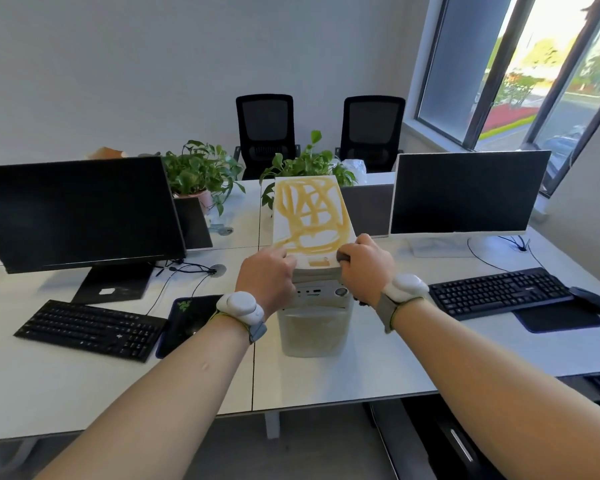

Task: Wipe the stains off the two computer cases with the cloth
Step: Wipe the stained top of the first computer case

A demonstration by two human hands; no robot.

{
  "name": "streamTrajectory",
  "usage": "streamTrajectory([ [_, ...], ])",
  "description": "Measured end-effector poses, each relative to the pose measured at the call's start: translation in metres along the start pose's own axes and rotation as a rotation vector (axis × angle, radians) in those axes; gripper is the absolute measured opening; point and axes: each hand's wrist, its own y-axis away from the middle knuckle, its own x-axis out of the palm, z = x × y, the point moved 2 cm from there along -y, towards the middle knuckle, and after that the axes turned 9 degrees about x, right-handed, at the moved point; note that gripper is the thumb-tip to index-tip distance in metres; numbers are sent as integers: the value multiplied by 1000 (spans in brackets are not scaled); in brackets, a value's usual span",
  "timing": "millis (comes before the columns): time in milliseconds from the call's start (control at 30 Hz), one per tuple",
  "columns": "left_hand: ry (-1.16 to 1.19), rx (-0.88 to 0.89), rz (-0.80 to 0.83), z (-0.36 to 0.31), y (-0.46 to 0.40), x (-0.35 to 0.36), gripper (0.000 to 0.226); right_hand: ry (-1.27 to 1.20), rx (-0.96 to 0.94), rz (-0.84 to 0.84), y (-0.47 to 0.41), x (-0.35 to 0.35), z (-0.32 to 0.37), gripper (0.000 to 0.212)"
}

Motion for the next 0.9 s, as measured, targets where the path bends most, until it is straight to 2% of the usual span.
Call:
streamTrajectory([
  [67, 9, -21, 16, 0, 4, 2, 27, -5, 8, 1, 3, 1, 2, 27],
  [200, -57, -37, 17, -3, 3, 0, 36, -2, 48, -6, -5, -11, -7, 27],
  [333, -187, -65, 162, -23, -11, -5, 11, -51, 17, 31, -2, -10, -8, 30],
  [467, -205, -50, 206, -22, -15, -9, 10, -98, 78, -56, -4, -12, -13, 29],
  [600, -186, -50, 208, -15, -14, -14, 11, -102, 45, 61, -11, -17, -13, 28],
  [700, -180, -41, 233, -14, -15, -15, 12, -25, 42, 25, -15, -20, -15, 28],
  [833, -173, -55, 234, -13, -15, -16, 11, -19, 53, 153, -20, -27, -14, 26],
  [900, -171, -55, 246, -14, -14, -16, 10, -38, 86, 136, -29, -34, -14, 23],
])
